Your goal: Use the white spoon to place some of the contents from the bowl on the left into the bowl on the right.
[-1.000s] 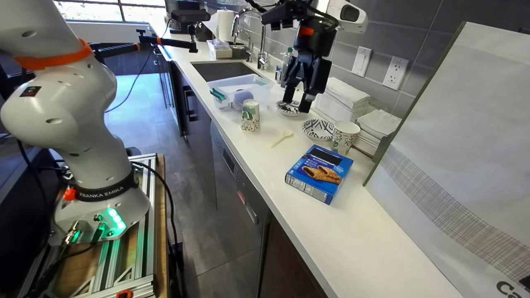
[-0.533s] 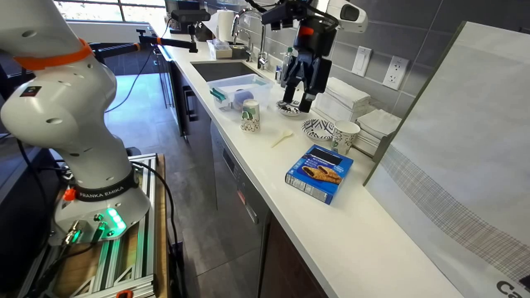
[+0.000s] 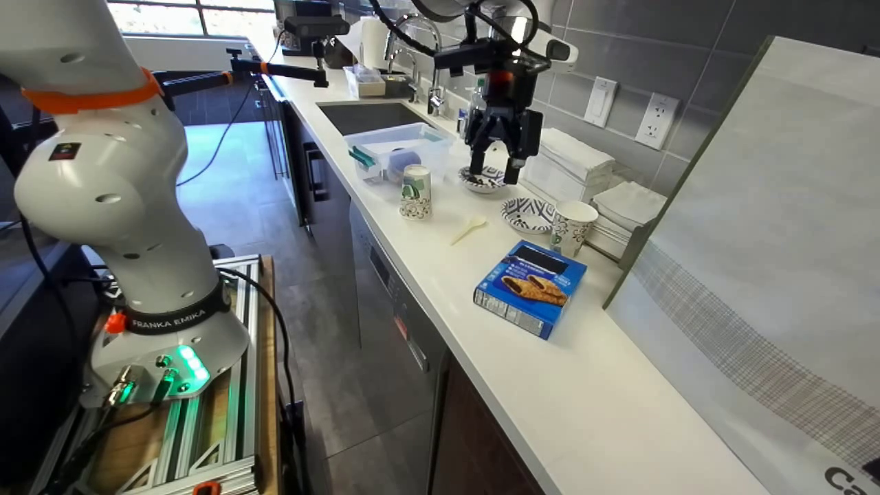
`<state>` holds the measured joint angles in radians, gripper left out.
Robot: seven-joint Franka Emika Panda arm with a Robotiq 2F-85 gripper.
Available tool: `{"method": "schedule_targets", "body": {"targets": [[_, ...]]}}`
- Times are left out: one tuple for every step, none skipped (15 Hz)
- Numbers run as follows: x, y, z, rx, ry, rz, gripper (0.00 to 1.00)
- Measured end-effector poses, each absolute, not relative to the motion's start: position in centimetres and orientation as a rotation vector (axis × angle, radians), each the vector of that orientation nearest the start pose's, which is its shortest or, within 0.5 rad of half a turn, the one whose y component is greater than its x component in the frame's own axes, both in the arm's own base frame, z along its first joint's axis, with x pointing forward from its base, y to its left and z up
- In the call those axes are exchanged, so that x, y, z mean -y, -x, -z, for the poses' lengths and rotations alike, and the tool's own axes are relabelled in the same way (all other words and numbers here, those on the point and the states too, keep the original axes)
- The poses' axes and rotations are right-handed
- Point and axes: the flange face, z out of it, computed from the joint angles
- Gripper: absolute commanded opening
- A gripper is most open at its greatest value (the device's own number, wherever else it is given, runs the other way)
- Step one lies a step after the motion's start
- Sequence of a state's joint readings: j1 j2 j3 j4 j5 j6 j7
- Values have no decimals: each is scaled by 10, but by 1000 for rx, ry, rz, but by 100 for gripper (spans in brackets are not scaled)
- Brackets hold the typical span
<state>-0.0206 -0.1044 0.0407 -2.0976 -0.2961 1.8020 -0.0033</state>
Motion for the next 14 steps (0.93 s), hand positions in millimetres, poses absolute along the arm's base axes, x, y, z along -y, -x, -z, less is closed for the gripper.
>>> {"method": "schedule_targets", "body": {"targets": [[2,-508,-448,271,3411,-295,100],[-10,-514,-441,340,3406,-262,100],[-22,-519,-435,420,3396,-215,100],[-36,-524,-430,508,3382,-165,100],[-52,-527,-425,594,3365,-114,100],[-69,-528,-421,689,3340,-68,100],[-82,-527,-418,756,3318,-35,100],[-93,-526,-417,800,3303,-13,100],[-98,-525,-417,822,3296,-8,100],[-100,-524,-417,832,3294,-8,100],[-99,-525,-417,838,3292,-9,100],[-98,-525,-417,840,3291,-10,100],[-97,-525,-417,841,3291,-11,100],[-98,-525,-417,853,3295,-11,100]]}}
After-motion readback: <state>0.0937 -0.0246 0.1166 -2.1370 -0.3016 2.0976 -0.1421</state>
